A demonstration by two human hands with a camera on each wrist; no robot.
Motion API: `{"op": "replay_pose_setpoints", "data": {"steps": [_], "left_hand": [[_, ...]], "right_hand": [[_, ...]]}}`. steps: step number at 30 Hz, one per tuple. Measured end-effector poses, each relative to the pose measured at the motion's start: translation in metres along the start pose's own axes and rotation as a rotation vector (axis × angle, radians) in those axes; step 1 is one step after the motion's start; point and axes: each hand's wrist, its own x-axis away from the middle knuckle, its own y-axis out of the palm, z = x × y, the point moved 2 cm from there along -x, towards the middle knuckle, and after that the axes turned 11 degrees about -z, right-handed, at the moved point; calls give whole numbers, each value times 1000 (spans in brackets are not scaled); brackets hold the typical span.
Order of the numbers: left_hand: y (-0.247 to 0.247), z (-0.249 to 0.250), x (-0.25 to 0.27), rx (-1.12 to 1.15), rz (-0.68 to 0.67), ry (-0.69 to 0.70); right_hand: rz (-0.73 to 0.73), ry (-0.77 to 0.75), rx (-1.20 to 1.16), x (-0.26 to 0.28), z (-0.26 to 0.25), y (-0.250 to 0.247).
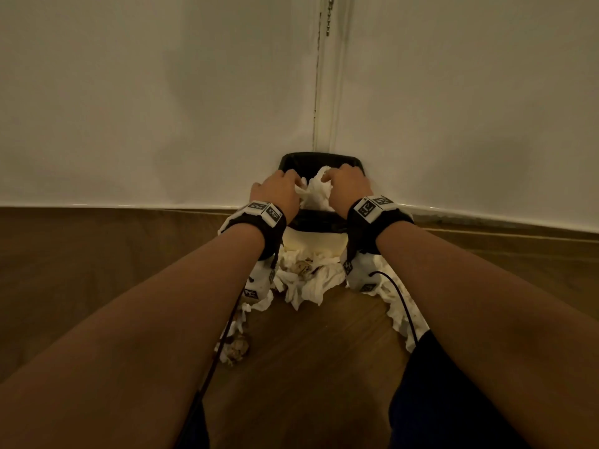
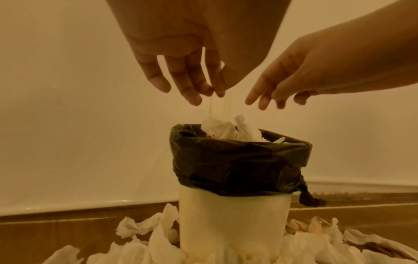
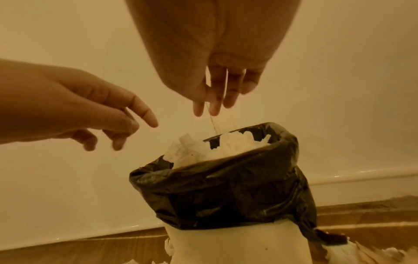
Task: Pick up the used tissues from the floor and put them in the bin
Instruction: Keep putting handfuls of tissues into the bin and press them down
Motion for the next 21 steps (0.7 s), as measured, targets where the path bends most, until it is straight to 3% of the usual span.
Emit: {"op": "replay_pose_setpoints", "data": {"steps": [3, 6, 9, 11, 13, 17, 21], "left_hand": [[-4, -10, 8, 47, 17, -31], [8, -17, 11, 14, -88, -102], [38, -19, 11, 15, -230, -117], [60, -18, 15, 25, -302, -114], [84, -14, 17, -3, -380, -76], [123, -7, 14, -99, -481, 20], [142, -7, 4, -140, -498, 36]], "right_hand": [[125, -95, -164, 11, -9, -7], [98, -139, -210, 22, -23, -7], [-144, -123, -39, 21, -34, 18], [-374, -58, -17, 20, -31, 47], [-493, 22, 2, 18, -14, 75], [-569, 108, 193, 11, 18, 112], [-607, 135, 170, 5, 31, 142]]}}
